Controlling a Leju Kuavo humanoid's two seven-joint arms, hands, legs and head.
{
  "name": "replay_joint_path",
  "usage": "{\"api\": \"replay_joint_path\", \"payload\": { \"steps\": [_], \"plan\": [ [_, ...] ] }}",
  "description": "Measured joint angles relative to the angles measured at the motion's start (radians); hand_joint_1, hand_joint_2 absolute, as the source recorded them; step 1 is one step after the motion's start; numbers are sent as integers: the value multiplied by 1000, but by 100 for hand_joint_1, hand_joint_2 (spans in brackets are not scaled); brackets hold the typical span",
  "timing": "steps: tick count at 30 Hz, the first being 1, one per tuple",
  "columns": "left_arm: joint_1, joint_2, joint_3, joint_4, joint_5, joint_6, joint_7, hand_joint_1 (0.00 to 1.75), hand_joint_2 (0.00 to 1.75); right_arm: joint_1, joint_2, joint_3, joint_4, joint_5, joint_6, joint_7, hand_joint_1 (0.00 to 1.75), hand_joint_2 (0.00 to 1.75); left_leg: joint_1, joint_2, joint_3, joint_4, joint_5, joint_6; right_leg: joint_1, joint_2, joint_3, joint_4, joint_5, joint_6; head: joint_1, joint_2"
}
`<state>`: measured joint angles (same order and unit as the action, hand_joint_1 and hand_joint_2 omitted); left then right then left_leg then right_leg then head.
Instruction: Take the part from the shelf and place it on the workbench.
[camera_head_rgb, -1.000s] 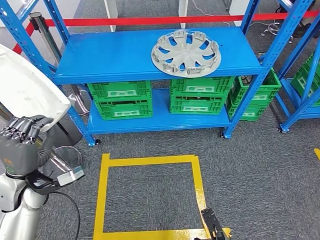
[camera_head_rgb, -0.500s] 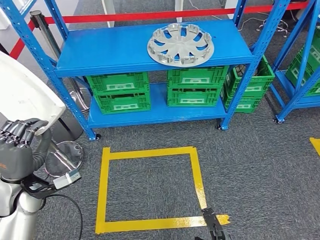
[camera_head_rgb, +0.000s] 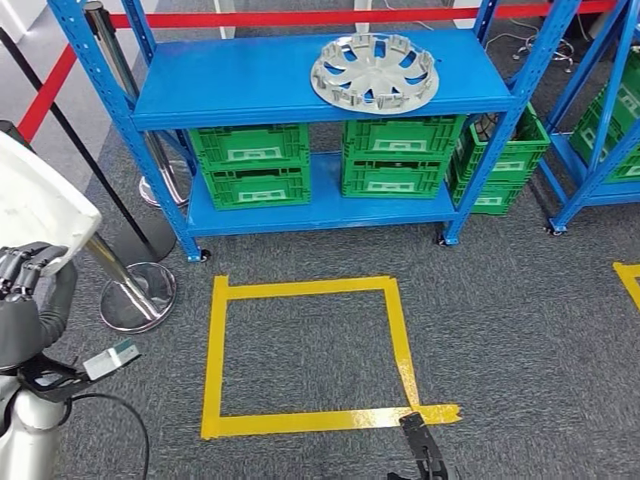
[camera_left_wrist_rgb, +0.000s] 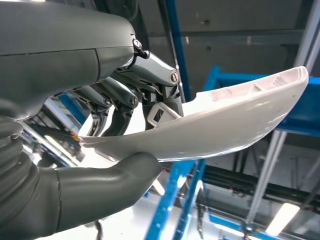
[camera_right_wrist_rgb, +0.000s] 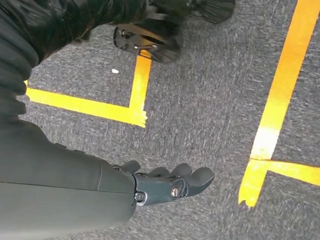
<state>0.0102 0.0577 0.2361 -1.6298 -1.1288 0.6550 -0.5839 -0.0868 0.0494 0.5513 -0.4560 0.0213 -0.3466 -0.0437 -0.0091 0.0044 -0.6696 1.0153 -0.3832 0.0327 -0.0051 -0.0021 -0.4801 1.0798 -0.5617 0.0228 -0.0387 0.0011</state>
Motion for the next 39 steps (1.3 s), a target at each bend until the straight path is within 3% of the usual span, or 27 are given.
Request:
{"api": "replay_joint_path", "payload": {
  "steps": [2, 4, 5, 6, 8, 9, 10, 12, 13, 14, 16, 17, 19, 20, 21, 24, 25, 26, 28, 29, 30, 32, 33, 35, 36, 37, 39],
  "plan": [
    [0, 11, 10, 0, 10, 0, 8, 175, 175, -4, 3, -1, -4, -2, 0, -5, 0, 175, 0, 1, -7, -6, 26, -10, 7, 1, 59, -102, -19, -7, -2, 0],
    [2, 20, 17, 0, 16, 0, 11, 175, 175, -4, 8, -1, -4, -4, 0, -12, 0, 175, 4, 1, -12, -16, 46, -23, 8, 0, 45, -116, -4, -13, -2, 0],
    [3, 24, 20, 0, 17, 0, 12, 175, 175, -3, 10, -2, -3, -4, 2, -13, 0, 175, 6, 0, -16, -11, 30, -30, 6, -2, 34, -118, 9, -20, -3, 0],
    [5, 28, 23, 0, 18, 0, 13, 175, 175, -3, 12, -2, -2, -5, 5, -13, 0, 175, 7, -1, -23, 11, -9, -36, 4, -4, 20, -119, 24, -27, -6, 0],
    [6, 35, 31, 0, 21, 0, 16, 175, 175, -4, 16, -3, -2, -4, 14, -13, 0, 175, 12, -2, -37, 114, -129, -48, 2, -7, -7, -119, 54, -37, -11, 0],
    [5, 38, 34, 0, 22, 0, 17, 175, 175, -5, 16, -2, -1, -3, 18, -13, 0, 175, 15, -2, -41, 181, -174, -53, 2, -8, -22, -116, 69, -38, -12, 0],
    [5, 41, 36, 0, 24, 0, 18, 175, 175, -6, 17, -2, -1, -2, 22, -13, 0, 175, 17, -2, -40, 238, -191, -57, 2, -8, -40, -112, 83, -38, -12, 0],
    [5, 46, 40, 0, 27, 0, 19, 175, 175, -10, 17, -3, 0, -1, 25, -13, 0, 175, 21, -2, -5, 270, -152, -62, 1, -9, -87, -96, 107, -33, -12, 0],
    [4, 49, 40, 0, 28, 0, 20, 175, 175, -12, 17, -3, 0, -1, 25, -13, 0, 175, 24, -2, 35, 236, -124, -63, 0, -9, -110, -86, 116, -28, -12, 0],
    [3, 52, 40, 0, 28, 0, 20, 175, 175, -13, 18, -2, 0, 0, 25, -13, 0, 175, 25, -2, 87, 174, -115, -63, -1, -9, -130, -75, 123, -24, -13, 0],
    [1, 56, 41, 0, 29, 0, 21, 175, 175, -16, 19, -2, 1, 0, 25, -13, 0, 175, 23, -5, 181, 36, -144, -55, 0, -7, -155, -59, 138, -12, -13, 0],
    [1, 58, 41, 0, 29, 0, 21, 175, 175, -17, 19, -2, 1, 0, 25, -13, 0, 175, 20, -6, 204, -4, -161, -48, 0, -7, -161, -56, 148, -7, -14, 0],
    [1, 59, 41, 1, 30, 0, 22, 175, 175, -18, 20, -2, 2, 1, 26, -13, 0, 175, 17, -5, 198, -20, -156, -30, -1, -6, -168, -59, 166, 4, -14, 0],
    [0, 60, 41, 1, 31, 0, 22, 175, 175, -17, 20, -2, 3, 1, 28, -12, 0, 175, 17, -3, 186, -20, -144, -20, -3, -5, -175, -55, 158, 9, -14, 0],
    [0, 61, 41, 1, 31, 0, 22, 175, 175, -17, 20, -2, 4, 2, 30, -11, 0, 175, 18, 0, 172, -21, -131, -11, -4, -4, -185, -37, 129, 13, -12, 0],
    [-1, 62, 42, 2, 36, 0, 22, 175, 175, -18, 20, -2, 5, 4, 36, -10, 0, 175, 17, 3, 120, -22, -87, 4, -5, -1, -229, 114, -24, 19, -5, 0],
    [-1, 63, 43, 2, 38, 0, 22, 175, 175, -19, 20, -1, 5, 4, 36, -10, 0, 175, 15, 3, 101, -21, -72, 5, -5, 0, -236, 174, -50, 20, -4, 0],
    [0, 63, 43, 3, 40, 0, 22, 175, 175, -20, 20, -1, 6, 5, 37, -9, 0, 175, 13, 3, 81, -20, -57, 5, -5, 0, -232, 218, -48, 19, -4, 0],
    [0, 64, 46, 6, 41, 0, 22, 175, 175, -22, 20, -1, 6, 5, 37, -8, 0, 175, 9, 3, 41, -17, -26, 3, -4, 0, -185, 222, 14, 13, -4, 0],
    [0, 64, 48, 7, 41, 0, 22, 175, 175, -24, 20, 0, 6, 5, 37, -7, 0, 175, 8, 3, 24, -15, -12, 1, -2, 0, -135, 173, 40, 6, -4, 0],
    [0, 65, 51, 8, 42, 0, 22, 175, 175, -27, 20, 0, 6, 5, 37, -7, 0, 175, 5, 3, 10, -13, 1, -2, 1, 0, -66, 94, 40, -2, -4, 0],
    [-1, 66, 56, 9, 42, 0, 22, 175, 175, -35, 21, 0, 6, 6, 36, -7, 0, 175, 4, 5, -2, -13, 25, -12, 8, 0, 46, -66, -1, -11, -6, 0],
    [-1, 67, 57, 9, 43, 0, 22, 175, 175, -38, 22, 0, 5, 6, 37, -7, 0, 175, 5, 7, -4, -17, 38, -17, 11, 0, 70, -111, -17, -12, -7, 0],
    [-1, 69, 59, 10, 43, 0, 23, 175, 175, -37, 23, 1, 7, 6, 37, -7, 0, 175, 9, 7, -11, -26, 55, -29, 12, 0, 55, -124, -2, -20, -8, 0],
    [1, 71, 60, 11, 43, 0, 23, 175, 175, -35, 24, 1, 8, 6, 37, -6, 0, 175, 10, 6, -18, -19, 37, -36, 10, -2, 43, -125, 10, -27, -8, 0],
    [2, 72, 62, 12, 44, 0, 25, 175, 175, -33, 25, 1, 9, 6, 36, -6, 0, 175, 11, 4, -27, 10, -6, -43, 8, -5, 27, -126, 23, -35, -10, 0],
    [3, 73, 64, 16, 47, 0, 27, 175, 175, -31, 27, 1, 10, 6, 36, -6, 0, 175, 15, 3, -48, 124, -119, -54, 6, -7, -2, -126, 48, -45, -14, 0]
  ]
}}
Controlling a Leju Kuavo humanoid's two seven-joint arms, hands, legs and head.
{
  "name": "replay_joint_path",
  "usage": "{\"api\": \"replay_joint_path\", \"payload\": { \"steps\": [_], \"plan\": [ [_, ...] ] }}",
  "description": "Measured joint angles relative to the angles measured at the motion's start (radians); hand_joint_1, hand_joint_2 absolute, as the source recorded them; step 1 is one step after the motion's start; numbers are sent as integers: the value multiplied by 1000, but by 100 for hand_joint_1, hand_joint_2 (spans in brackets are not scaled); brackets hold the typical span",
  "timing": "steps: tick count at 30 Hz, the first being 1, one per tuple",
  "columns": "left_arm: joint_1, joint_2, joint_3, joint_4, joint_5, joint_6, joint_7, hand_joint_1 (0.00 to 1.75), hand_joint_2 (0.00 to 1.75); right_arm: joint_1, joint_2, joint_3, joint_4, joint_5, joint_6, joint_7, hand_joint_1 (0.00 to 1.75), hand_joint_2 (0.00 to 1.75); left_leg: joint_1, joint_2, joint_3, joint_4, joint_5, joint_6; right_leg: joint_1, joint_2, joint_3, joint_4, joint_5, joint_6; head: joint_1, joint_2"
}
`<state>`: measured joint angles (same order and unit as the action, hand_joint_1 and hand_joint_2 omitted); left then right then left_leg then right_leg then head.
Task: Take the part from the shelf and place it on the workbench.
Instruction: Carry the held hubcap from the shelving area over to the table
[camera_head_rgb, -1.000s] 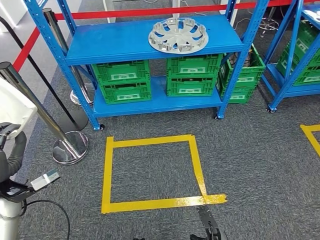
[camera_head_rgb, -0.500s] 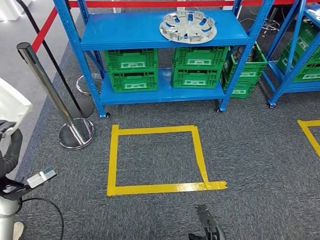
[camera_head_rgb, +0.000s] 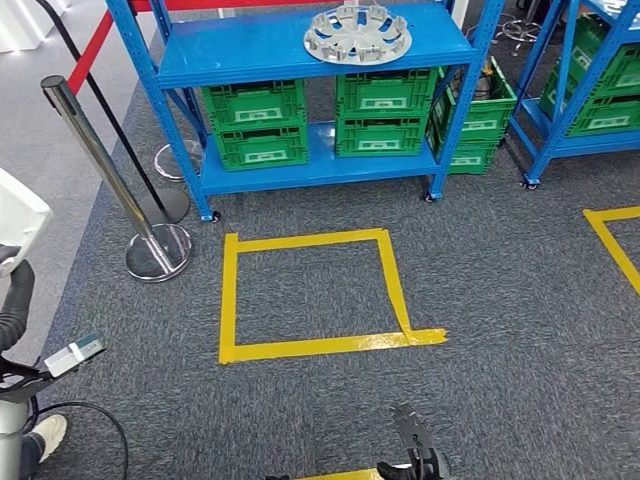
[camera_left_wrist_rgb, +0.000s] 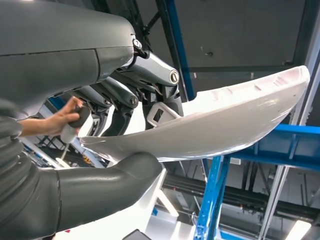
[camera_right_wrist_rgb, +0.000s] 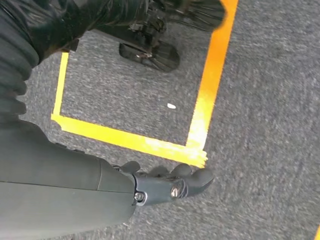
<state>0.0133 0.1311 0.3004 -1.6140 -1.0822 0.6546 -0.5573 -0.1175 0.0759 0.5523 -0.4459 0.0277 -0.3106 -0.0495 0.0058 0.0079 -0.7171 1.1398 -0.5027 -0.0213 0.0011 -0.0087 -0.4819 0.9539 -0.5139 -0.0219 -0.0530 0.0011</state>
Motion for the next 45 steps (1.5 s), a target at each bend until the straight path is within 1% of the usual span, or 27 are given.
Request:
{"api": "replay_joint_path", "payload": {
  "steps": [1, 2, 3, 4, 5, 6, 7, 8, 9, 10, 11, 12, 13, 14, 16, 17, 18, 19, 21, 22, 23, 24, 27, 32, 35, 39, 45],
  "plan": [
    [0, 0, 1, 2, 1, 0, 1, 175, 175, 0, 1, 0, 0, 0, 0, 0, 0, 175, 1, 0, -9, 72, -35, -4, 0, -1, -14, 1, 13, -1, -1, 0],
    [0, 0, 1, 4, 2, 0, 1, 175, 175, 1, 1, 0, 1, 0, 0, 0, 0, 175, 2, 0, -12, 128, -35, -7, 0, -1, -27, 3, 26, 0, -1, 0],
    [0, 0, 1, 7, 2, 0, 1, 175, 175, 2, 2, 0, 1, 0, -1, 0, 0, 175, 3, 0, -6, 161, -12, -8, 0, -1, -42, 7, 38, 1, -2, 0],
    [0, 0, 2, 9, 1, 0, 1, 175, 175, 3, 2, 0, 2, 0, -1, 0, 0, 175, 4, 0, 15, 158, 22, -8, 0, -2, -58, 12, 48, 4, -2, 0],
    [0, 0, 2, 10, 1, 0, 0, 175, 175, 4, 2, 0, 2, 0, -2, 0, 0, 175, 4, 0, 51, 121, 51, -7, -1, -2, -73, 18, 55, 7, -2, 0],
    [-1, 0, 2, 11, 1, 0, 0, 175, 175, 5, 2, 0, 3, 0, -2, 0, 0, 175, 4, 0, 104, 50, 56, -4, 0, -2, -85, 26, 60, 10, -2, 0],
    [-3, 1, 3, 11, 1, 0, 0, 175, 175, 5, 2, 0, 3, 0, -2, -1, 0, 175, 3, -1, 157, -27, 44, 1, 1, -1, -95, 33, 64, 14, -2, 0],
    [-4, 1, 4, 11, 1, 0, 0, 175, 175, 5, 3, 0, 3, 0, -3, -1, 0, 175, 1, -1, 195, -89, 24, 7, 3, -1, -102, 39, 68, 19, -2, 0],
    [-6, 2, 5, 11, 2, 0, 0, 175, 175, 4, 3, 0, 3, 0, -3, -1, 0, 175, -1, -1, 220, -133, 4, 14, 4, -1, -108, 43, 74, 24, -2, 0],
    [-7, 2, 7, 11, 3, 0, 0, 175, 175, 4, 3, 0, 3, 0, -3, -1, 0, 175, -1, -1, 224, -149, -3, 22, 5, -1, -114, 45, 80, 31, -2, 0],
    [-8, 2, 9, 12, 3, 0, 0, 175, 175, 5, 3, 0, 4, 0, -3, -1, 0, 175, 0, -1, 220, -155, -1, 30, 5, 0, -121, 47, 83, 37, -3, 0],
    [-8, 2, 10, 12, 3, 0, 0, 175, 175, 6, 3, 0, 4, 0, -3, -1, 0, 175, 2, 0, 216, -158, 4, 37, 5, 1, -130, 55, 77, 42, -2, 0],
    [-9, 1, 10, 12, 4, 0, 0, 175, 175, 7, 3, 1, 5, 0, -3, -1, 0, 175, 4, 0, 209, -160, 11, 45, 4, 2, -145, 81, 57, 47, 0, 0],
    [-9, 1, 11, 13, 4, 0, -1, 175, 175, 8, 3, 1, 5, 0, -3, -1, 0, 175, 5, 1, 202, -161, 19, 50, 3, 4, -168, 129, 24, 51, 2, 0],
    [-9, 0, 12, 14, 5, 0, -2, 175, 175, 9, 3, 1, 6, 0, -3, -1, 0, 175, 3, 1, 184, -159, 32, 55, 1, 6, -223, 268, -51, 58, 5, 0],
    [-9, 0, 12, 15, 5, 0, -2, 175, 175, 11, 3, 1, 7, 0, -3, -1, 0, 175, 2, 1, 175, -157, 38, 55, 1, 6, -240, 319, -72, 59, 5, 0],
    [-9, 0, 13, 16, 5, 0, -2, 175, 175, 13, 3, 1, 7, 0, -3, -1, 0, 131, 1, 1, 167, -156, 43, 55, 1, 6, -240, 337, -74, 59, 5, 0],
    [-8, 0, 15, 17, 5, 0, -3, 175, 175, 14, 3, 1, 8, 0, -3, -1, 0, 87, 0, 1, 162, -154, 47, 53, 1, 6, -216, 310, -58, 56, 5, 0],
    [-8, 0, 18, 18, 5, 0, -3, 175, 175, 14, 3, 1, 9, 0, -3, -1, 0, 0, -1, 1, 157, -152, 52, 49, 2, 6, -126, 172, -8, 47, 5, 0],
    [-8, 0, 20, 18, 6, 0, -4, 175, 175, 13, 3, 1, 9, 1, -3, -1, 0, 0, -4, 1, 155, -150, 54, 46, 3, 6, -82, 103, 8, 42, 5, 0],
    [-9, 0, 21, 19, 7, 0, -5, 175, 175, 12, 3, 1, 9, 3, -5, -2, 0, 0, -5, 1, 152, -148, 56, 42, 3, 6, -54, 58, 16, 37, 4, 0],
    [-9, 0, 22, 19, 8, 0, -8, 175, 175, 12, 4, 2, 9, 7, -8, -2, 0, 0, -8, 1, 148, -145, 58, 42, 4, 6, -43, 36, 16, 36, 4, 0],
    [-12, 1, 28, 22, 16, 0, -15, 175, 175, 15, 4, 7, 10, 18, -14, -2, 0, 0, -9, 1, 141, -142, 64, 51, 5, 6, -45, 32, 23, 35, 3, 0],
    [-20, 3, 41, 33, 23, 0, -27, 175, 175, 14, 4, 12, 11, 17, 1, -6, 0, 0, -7, 1, 141, -153, 76, 36, 8, 5, -52, 34, 29, 26, 3, 0],
    [-28, 5, 49, 42, 23, 0, -37, 175, 175, 14, 4, 13, 11, 12, 6, -10, 0, 0, -6, 1, 138, -155, 80, 30, 8, 5, -56, 36, 31, 22, 3, 0],
    [-39, 7, 52, 55, 23, 0, -44, 175, 175, 14, 4, 12, 13, 0, 14, -23, 0, 0, -6, 1, 135, -156, 82, 26, 9, 5, -60, 37, 33, 20, 3, 0],
    [-42, 7, 63, 61, 17, 0, -56, 175, 175, 14, 4, 11, 19, -3, -3, -25, 0, 0, -6, 1, 133, -155, 83, 25, 8, 5, -61, 38, 34, 20, 4, 0]
  ]
}}
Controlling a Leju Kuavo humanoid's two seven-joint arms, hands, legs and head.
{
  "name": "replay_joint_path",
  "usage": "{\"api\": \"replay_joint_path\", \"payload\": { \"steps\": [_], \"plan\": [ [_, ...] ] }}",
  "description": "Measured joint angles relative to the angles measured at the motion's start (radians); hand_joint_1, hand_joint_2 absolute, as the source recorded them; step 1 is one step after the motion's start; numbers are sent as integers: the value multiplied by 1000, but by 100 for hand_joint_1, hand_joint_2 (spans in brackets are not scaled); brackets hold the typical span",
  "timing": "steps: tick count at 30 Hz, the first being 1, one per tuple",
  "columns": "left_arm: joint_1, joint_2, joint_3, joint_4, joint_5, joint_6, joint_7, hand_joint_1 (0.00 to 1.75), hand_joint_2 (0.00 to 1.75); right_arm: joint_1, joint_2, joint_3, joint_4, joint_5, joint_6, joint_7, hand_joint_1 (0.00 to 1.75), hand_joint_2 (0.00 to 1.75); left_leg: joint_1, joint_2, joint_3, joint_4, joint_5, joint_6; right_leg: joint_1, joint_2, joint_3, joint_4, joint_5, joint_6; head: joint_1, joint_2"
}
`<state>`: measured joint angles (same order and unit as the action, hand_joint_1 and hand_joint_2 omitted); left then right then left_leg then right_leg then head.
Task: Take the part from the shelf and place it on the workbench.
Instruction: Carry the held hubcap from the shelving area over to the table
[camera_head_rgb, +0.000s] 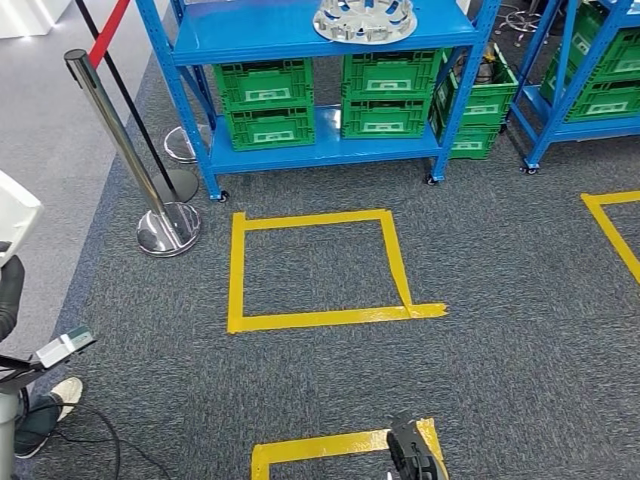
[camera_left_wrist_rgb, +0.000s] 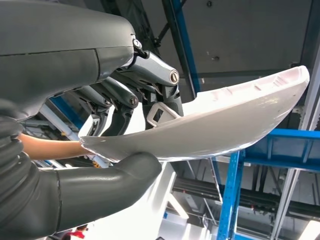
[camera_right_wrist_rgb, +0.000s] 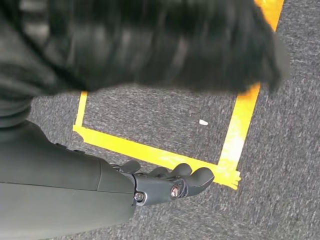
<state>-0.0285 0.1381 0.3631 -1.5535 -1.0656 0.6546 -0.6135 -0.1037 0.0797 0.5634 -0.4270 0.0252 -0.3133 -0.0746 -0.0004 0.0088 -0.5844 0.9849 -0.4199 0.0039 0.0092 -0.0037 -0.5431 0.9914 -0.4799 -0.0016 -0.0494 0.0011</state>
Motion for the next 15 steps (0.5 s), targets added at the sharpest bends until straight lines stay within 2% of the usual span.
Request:
{"api": "replay_joint_path", "payload": {
  "steps": [11, 13, 15],
  "plan": [
    [0, 0, 10, 0, -2, 0, -3, 175, 175, 0, 0, 0, 5, 3, -14, 0, 0, 0, -1, 0, -2, 1, 0, 0, -1, 0, -1, 0, 1, 1, 0, 0],
    [0, 0, 12, 0, -3, 0, -1, 175, 175, 0, 1, 1, 6, 11, -28, 2, 0, 0, -3, 0, -4, 6, -1, 7, -4, -1, -1, -2, 4, 6, -1, 0],
    [-1, 2, 14, 0, -5, 0, 4, 175, 175, 0, 2, 4, 6, 21, -44, 7, 0, 0, -5, -1, -4, 0, 2, 20, -6, -3, 1, -8, 8, 14, -1, 0]
  ]
}}
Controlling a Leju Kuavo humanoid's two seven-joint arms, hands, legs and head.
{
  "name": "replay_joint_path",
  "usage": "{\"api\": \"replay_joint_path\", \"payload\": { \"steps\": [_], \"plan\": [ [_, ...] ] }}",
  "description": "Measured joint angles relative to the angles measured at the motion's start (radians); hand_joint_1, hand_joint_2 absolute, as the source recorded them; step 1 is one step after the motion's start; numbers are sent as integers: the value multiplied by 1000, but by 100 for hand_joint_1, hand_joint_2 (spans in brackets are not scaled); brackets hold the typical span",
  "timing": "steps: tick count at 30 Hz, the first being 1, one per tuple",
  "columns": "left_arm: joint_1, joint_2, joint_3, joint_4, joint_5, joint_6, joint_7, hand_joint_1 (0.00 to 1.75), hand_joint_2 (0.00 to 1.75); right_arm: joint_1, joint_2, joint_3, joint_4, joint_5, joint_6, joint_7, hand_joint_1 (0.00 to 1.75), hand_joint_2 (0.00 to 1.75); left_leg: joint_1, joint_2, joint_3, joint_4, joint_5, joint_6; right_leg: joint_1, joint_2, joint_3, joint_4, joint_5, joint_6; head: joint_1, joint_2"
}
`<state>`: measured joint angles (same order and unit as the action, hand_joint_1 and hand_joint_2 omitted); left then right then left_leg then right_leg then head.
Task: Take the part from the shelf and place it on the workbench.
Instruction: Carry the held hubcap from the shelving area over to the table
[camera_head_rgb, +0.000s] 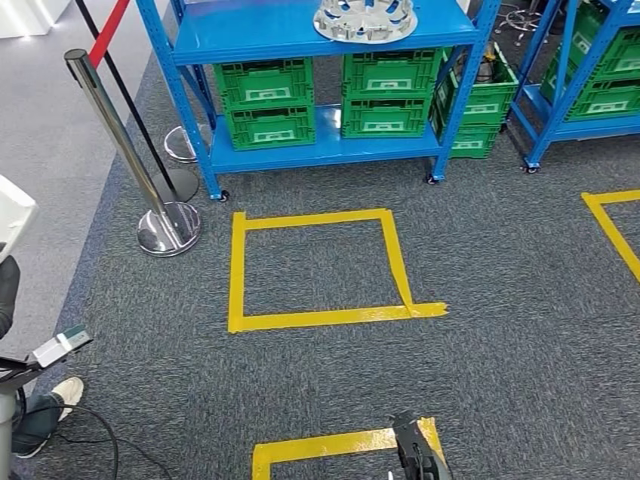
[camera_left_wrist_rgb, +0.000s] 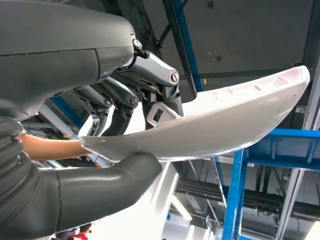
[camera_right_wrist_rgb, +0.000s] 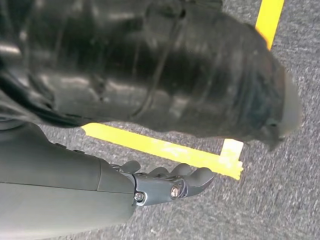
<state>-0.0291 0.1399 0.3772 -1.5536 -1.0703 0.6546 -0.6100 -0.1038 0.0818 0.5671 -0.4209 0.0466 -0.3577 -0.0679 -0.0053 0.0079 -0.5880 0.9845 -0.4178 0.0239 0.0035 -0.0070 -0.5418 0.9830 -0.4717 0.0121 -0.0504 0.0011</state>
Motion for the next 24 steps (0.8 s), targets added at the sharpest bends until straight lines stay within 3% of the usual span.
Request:
{"api": "replay_joint_path", "payload": {
  "steps": [2, 3, 6, 7, 8, 9, 10, 12, 14, 16, 17, 19, 20, 22, 23, 24],
  "plan": [
    [-1, 1, 2, 0, -3, 0, 2, 175, 175, 0, 1, 2, 0, 10, -15, 8, 0, 0, 7, -2, 11, -28, 15, 7, 2, 1, -6, 7, -13, 5, 1, 0],
    [-1, 1, 2, 0, -4, 0, 2, 175, 175, 0, 1, 3, 0, 14, -20, 12, 0, 0, 12, -4, 15, -41, 23, 8, 2, 3, -19, 34, -34, 8, 3, 0],
    [2, -2, 4, -1, -8, 0, 2, 175, 175, 3, 1, 8, 0, 19, -29, 26, 0, 0, 21, -15, 9, -50, 33, 5, -7, 7, -105, 219, -134, 21, 7, 0],
    [5, -3, 5, -1, -9, 0, 2, 175, 175, 6, 0, 10, 0, 21, -32, 30, 0, 0, 23, -21, 5, -48, 34, 2, -11, 7, -128, 268, -151, 26, 7, 0],
    [6, -4, 7, -1, -9, 0, 2, 175, 175, 8, 0, 11, 0, 23, -36, 33, 0, 0, 27, -29, 1, -46, 35, -2, -15, 7, -134, 284, -148, 30, 6, 0],
    [6, -4, 9, -1, -10, 0, 2, 175, 175, 10, 0, 12, 0, 26, -38, 34, 0, 0, 31, -37, -3, -41, 36, -8, -18, 8, -120, 260, -127, 34, 6, 0],
    [6, -4, 11, -1, -10, 0, 2, 175, 175, 12, 0, 12, 0, 29, -40, 35, 0, 0, 37, -46, -8, -34, 35, -16, -23, 14, -85, 196, -92, 40, 6, 0],
    [5, -3, 15, -1, -10, 0, 2, 175, 175, 12, 0, 15, 0, 32, -41, 35, 0, 0, 44, -62, -22, -11, 29, -35, -32, 49, -14, 69, -51, 48, 8, 0],
    [4, -1, 18, -2, -12, 0, 2, 175, 175, 14, 0, 18, 0, 33, -42, 35, 0, 0, 44, -78, -35, 8, 28, -49, -34, 65, 11, 30, -48, 37, 8, 0],
    [6, 1, 22, -2, -14, 0, 2, 175, 175, 18, 0, 20, 0, 36, -43, 37, 0, 0, 44, -91, -42, 10, 34, -55, -31, 46, 10, 40, -44, 15, 5, 0],
    [6, 1, 24, -2, -16, 0, 2, 175, 175, 18, 0, 22, 0, 39, -44, 39, 0, 0, 44, -85, -46, 15, 31, -56, -31, 37, 8, 43, -42, 8, 4, 0],
    [4, 3, 27, -1, -17, 0, 4, 175, 175, 19, 0, 27, 0, 47, -49, 46, 0, 0, 42, -53, -73, 79, -13, -57, -29, 17, 4, 43, -38, -6, -1, 0],
    [2, 3, 27, -1, -17, 0, 5, 175, 175, 20, 0, 30, -1, 50, -52, 50, 0, 0, 40, -35, -98, 142, -50, -56, -25, 6, 2, 43, -37, -11, -3, 0],
    [4, 4, 29, -1, -17, 0, 7, 175, 175, 25, -1, 35, -1, 55, -60, 54, 0, 0, 38, -22, -150, 283, -119, -53, -17, -18, -3, 43, -36, -16, -5, 0],
    [7, 4, 31, -1, -17, 0, 7, 175, 175, 28, -2, 37, -1, 56, -63, 55, 0, 0, 37, -21, -160, 320, -133, -49, -13, -31, -4, 43, -37, -18, -5, 0],
    [10, 5, 34, -1, -17, 0, 7, 175, 175, 31, -2, 39, -1, 58, -65, 57, 0, 0, 34, -20, -151, 320, -127, -43, -9, -43, -5, 43, -37, -19, -5, 0]
  ]
}}
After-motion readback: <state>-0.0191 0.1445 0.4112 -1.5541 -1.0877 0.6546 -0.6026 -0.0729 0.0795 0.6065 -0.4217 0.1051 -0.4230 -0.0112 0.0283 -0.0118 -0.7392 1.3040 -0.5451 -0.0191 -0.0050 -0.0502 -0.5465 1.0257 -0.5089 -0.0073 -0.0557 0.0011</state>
